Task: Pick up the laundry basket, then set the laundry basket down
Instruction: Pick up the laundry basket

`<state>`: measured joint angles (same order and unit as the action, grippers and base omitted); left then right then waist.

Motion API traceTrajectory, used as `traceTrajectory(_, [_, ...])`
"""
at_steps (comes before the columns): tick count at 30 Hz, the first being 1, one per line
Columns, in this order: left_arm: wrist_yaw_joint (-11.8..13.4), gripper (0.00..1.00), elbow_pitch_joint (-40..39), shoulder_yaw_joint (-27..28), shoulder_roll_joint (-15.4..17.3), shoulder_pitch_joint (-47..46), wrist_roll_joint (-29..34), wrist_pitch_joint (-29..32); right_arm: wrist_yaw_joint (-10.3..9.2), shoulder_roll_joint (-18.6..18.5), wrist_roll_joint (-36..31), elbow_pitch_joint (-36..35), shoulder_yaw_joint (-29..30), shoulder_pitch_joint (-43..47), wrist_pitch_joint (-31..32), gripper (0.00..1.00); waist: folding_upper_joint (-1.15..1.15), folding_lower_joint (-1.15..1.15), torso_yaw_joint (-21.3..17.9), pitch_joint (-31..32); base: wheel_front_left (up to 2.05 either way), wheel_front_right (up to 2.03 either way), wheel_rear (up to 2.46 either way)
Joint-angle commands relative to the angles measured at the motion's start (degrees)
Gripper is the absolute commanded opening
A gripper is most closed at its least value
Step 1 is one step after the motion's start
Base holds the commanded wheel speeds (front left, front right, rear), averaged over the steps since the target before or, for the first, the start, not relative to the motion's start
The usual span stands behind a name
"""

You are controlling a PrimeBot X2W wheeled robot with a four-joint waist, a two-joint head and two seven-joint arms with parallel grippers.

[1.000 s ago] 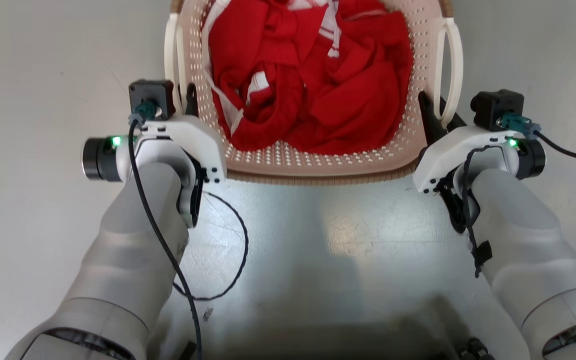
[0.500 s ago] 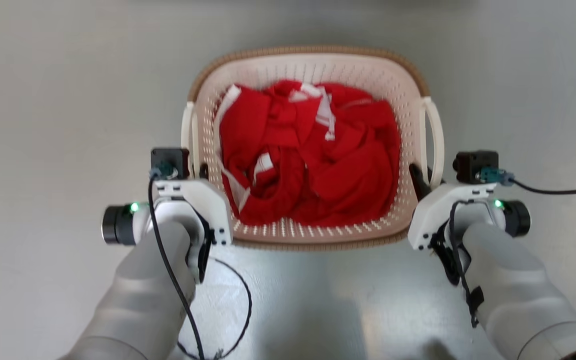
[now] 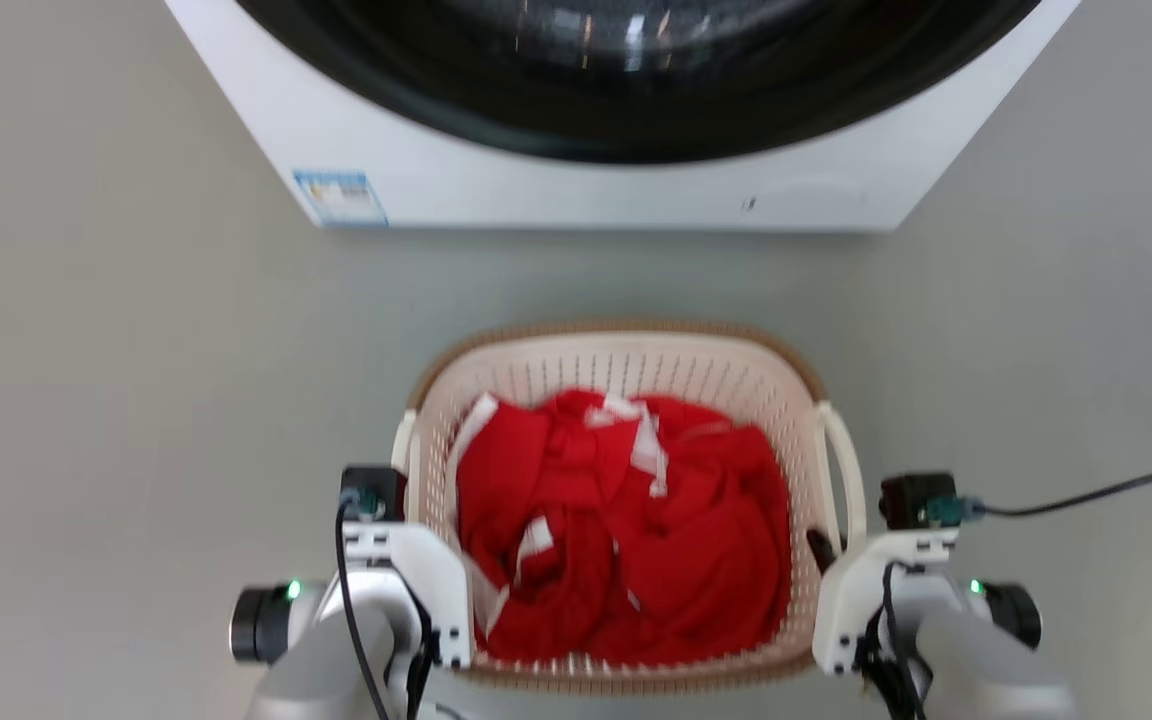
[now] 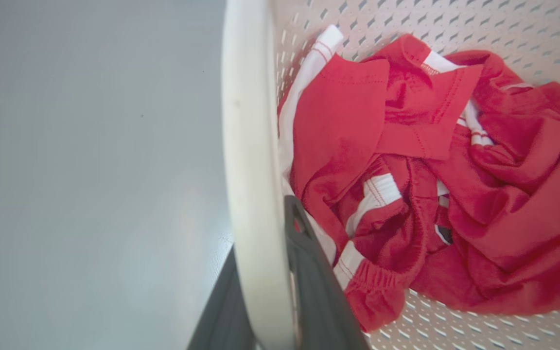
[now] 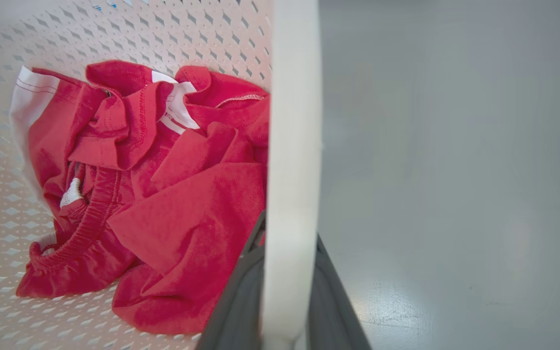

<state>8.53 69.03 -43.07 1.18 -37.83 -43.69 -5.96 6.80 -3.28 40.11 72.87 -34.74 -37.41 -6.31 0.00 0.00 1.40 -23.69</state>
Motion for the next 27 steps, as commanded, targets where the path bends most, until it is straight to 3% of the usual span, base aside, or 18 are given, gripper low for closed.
traceTrajectory(1, [-0.02, 0.00, 0.12, 0.25, 1.70, 1.51, -0.97, 0.18, 0.69, 0.40, 0.87, -0.97, -2.19, 2.79, 0.42, 0.00, 0.00, 0.00, -1.13, 7.30, 0.00, 0.00, 0.00])
traceTrajectory(13, [-1.89, 0.00, 0.57, -4.16, 1.70, 9.24, -5.53, 4.91, 0.69, 0.40, 4.73, 0.27, -6.62, 8.53, 2.98, 0.00, 0.00, 0.00, -2.24, 19.74, 0.00, 0.00, 0.00])
traceTrajectory(27, [-2.39, 0.00, -0.45, -9.37, 1.70, 12.08, -8.61, 9.79, 0.69, 0.40, 7.39, 0.97, -8.77, 11.39, 7.00, 0.00, 0.00, 0.00, -1.26, 24.79, 0.00, 0.00, 0.00])
